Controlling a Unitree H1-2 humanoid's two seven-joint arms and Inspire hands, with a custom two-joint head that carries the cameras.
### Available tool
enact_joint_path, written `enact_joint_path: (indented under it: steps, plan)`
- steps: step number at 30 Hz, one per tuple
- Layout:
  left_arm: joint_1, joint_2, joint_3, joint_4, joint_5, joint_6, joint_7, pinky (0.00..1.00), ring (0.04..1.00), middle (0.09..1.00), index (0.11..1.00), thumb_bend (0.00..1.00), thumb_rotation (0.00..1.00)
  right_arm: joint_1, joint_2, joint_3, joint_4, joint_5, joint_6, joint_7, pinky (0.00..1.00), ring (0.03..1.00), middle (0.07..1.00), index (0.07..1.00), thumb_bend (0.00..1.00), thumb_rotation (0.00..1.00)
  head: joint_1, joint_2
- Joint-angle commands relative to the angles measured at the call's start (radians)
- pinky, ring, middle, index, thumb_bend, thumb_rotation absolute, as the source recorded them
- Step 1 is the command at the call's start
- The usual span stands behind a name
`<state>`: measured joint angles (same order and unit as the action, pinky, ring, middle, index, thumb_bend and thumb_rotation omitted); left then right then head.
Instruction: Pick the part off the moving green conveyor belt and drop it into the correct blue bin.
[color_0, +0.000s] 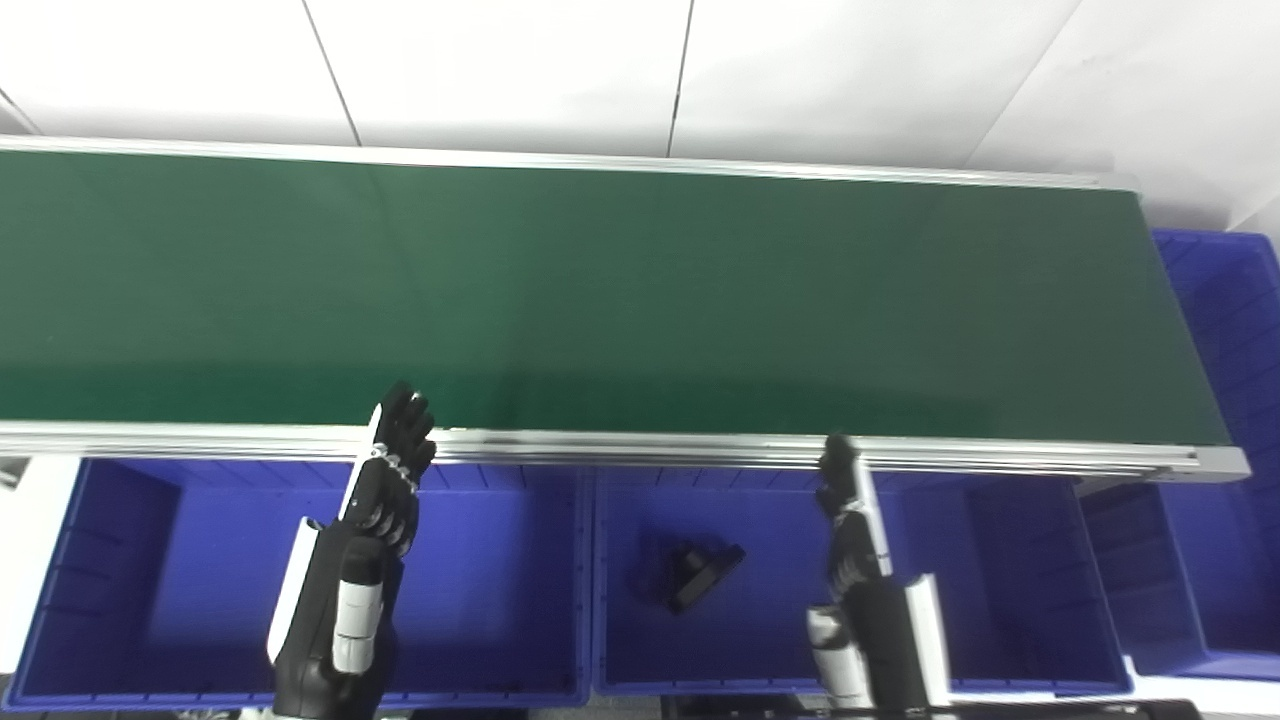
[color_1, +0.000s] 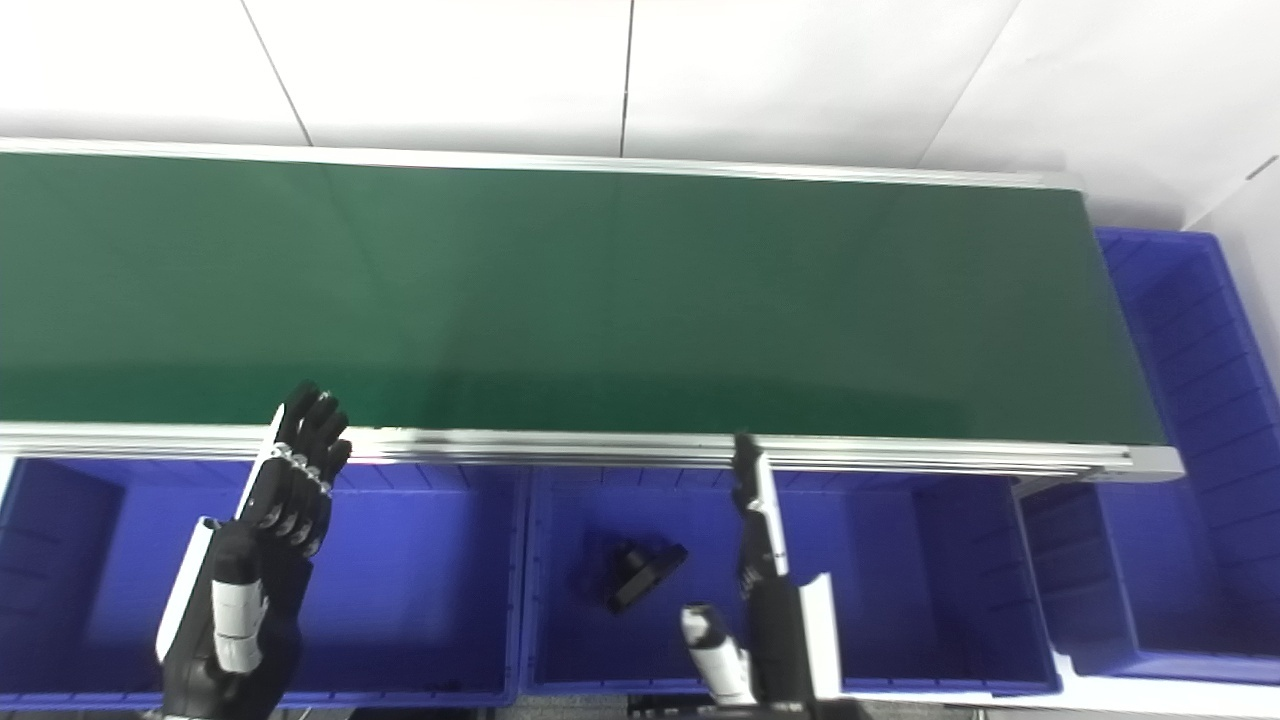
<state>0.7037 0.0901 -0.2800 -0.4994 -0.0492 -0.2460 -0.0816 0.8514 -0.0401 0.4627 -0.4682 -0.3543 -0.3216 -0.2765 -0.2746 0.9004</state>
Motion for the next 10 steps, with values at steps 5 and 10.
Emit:
enact_joint_path:
  steps: [5, 10]
  plan:
    - [0.017, 0.004, -0.013, -0.021, 0.022, -0.044, -0.016, 1.00, 1.000, 1.000, 1.000, 0.90, 1.00, -0.003, 0.094, 0.039, 0.040, -0.088, -0.067, -0.017, 1.00, 1.000, 1.000, 1.000, 0.83, 1.00, 0.014, -0.020]
    - [0.037, -0.016, -0.016, -0.037, 0.052, -0.021, 0.003, 1.00, 1.000, 1.000, 1.000, 0.82, 1.00, -0.011, 0.085, 0.023, 0.055, -0.115, -0.091, -0.013, 1.00, 1.000, 1.000, 1.000, 0.82, 1.00, 0.042, -0.028]
